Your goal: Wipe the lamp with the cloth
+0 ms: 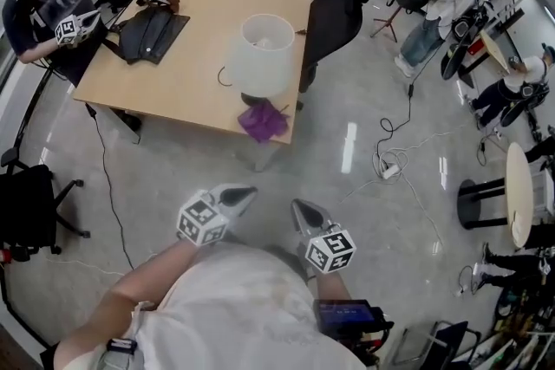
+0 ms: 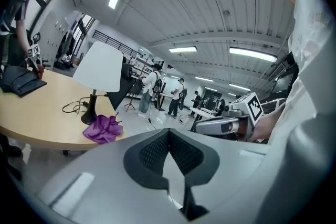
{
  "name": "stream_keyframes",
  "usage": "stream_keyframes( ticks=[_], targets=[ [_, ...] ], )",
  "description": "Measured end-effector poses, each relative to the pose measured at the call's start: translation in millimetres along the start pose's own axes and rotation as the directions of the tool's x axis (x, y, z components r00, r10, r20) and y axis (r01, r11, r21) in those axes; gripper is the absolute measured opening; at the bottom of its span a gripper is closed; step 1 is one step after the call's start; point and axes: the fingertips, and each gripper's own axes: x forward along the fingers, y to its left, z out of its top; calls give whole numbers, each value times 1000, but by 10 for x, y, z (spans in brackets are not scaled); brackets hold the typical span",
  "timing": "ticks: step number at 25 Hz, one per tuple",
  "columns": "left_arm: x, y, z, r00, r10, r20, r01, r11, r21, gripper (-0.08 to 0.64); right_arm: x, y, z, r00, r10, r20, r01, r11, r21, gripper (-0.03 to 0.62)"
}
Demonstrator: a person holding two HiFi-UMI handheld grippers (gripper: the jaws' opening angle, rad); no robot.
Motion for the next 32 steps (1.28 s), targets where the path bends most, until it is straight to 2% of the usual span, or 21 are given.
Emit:
stream_keyframes(
  ticks=[5,10,17,24,32],
  targets=[
    [0,206,34,999,52,-4,-52,999,-2,2,209,-138,77,999,31,-9,-30,1000,7,14],
    [79,393,83,990,139,-10,-139,990,23,0,397,-394,147,998,65,-13,-64,998,24,14],
    [679,636,482,984,180,12,-180,983,45,2,732,-944,375,988,152,-42,-152,988,2,14],
    [1242,770,750,971,238,-5,-237,970,63,2,981,-1346,553,962,258,-94,-260,965,-15,14],
    [1261,1016,832,930,366,0,-366,930,7,2,1205,-1385,623,910,375,-178,-389,920,-48,14]
  ],
)
